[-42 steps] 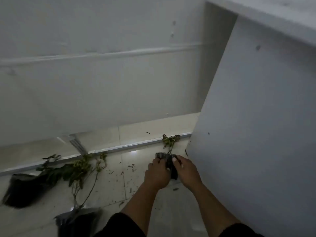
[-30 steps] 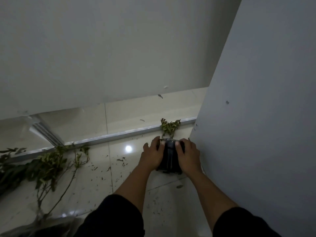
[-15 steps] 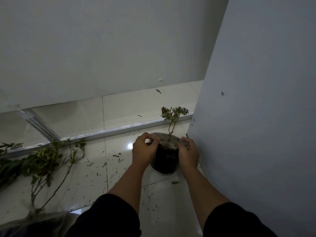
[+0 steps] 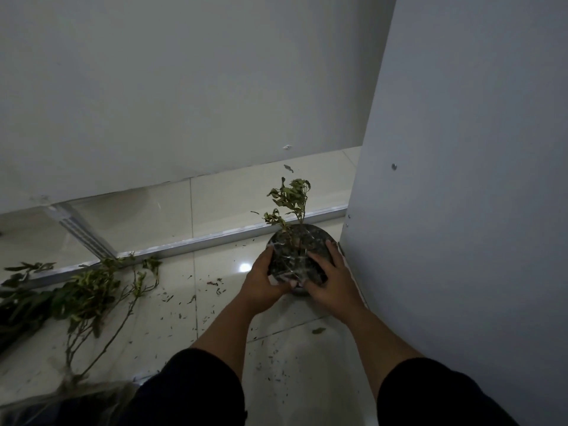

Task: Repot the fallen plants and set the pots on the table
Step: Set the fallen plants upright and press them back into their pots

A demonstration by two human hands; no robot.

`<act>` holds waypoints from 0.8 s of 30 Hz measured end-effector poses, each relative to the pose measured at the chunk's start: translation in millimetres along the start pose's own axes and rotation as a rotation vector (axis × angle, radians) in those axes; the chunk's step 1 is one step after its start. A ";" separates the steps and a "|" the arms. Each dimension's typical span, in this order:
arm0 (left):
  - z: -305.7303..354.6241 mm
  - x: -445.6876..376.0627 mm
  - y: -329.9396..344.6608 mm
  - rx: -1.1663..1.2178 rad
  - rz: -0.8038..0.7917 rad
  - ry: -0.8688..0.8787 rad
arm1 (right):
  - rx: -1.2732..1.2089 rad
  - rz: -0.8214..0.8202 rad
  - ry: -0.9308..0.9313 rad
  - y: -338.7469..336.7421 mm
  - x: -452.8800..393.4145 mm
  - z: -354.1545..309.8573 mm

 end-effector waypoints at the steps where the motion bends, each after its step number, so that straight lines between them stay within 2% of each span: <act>1: -2.3 -3.3 0.1 0.002 -0.068 -0.022 | 0.003 -0.044 -0.002 1.5 1.4 3.4; 3: -7.7 -10.1 -0.4 -0.046 -0.165 -0.051 | 0.047 -0.093 -0.011 1.0 2.2 8.6; 6: -12.3 -17.8 -3.0 -0.159 -0.177 -0.030 | 0.135 -0.086 -0.029 -0.6 1.7 11.2; 11: -1.2 -16.7 -1.5 -0.284 -0.002 0.041 | 0.279 -0.002 0.044 -0.2 -2.9 12.3; 14: 10.0 -10.3 0.6 -0.285 0.093 0.056 | 0.379 -0.009 0.083 0.0 -4.1 12.2; 20: 8.1 6.2 -2.0 -0.407 -0.013 -0.107 | 0.539 0.000 0.188 3.3 3.4 -4.5; 24: 5.5 36.0 -14.5 -0.453 -0.017 -0.192 | 0.526 0.036 0.263 21.2 12.5 -36.2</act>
Point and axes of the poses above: each hand's wrist, its own x-axis away from the middle knuckle, its own y-axis out of the palm, z = x × y, the point moved 5 cm from there along -x, towards the middle knuckle
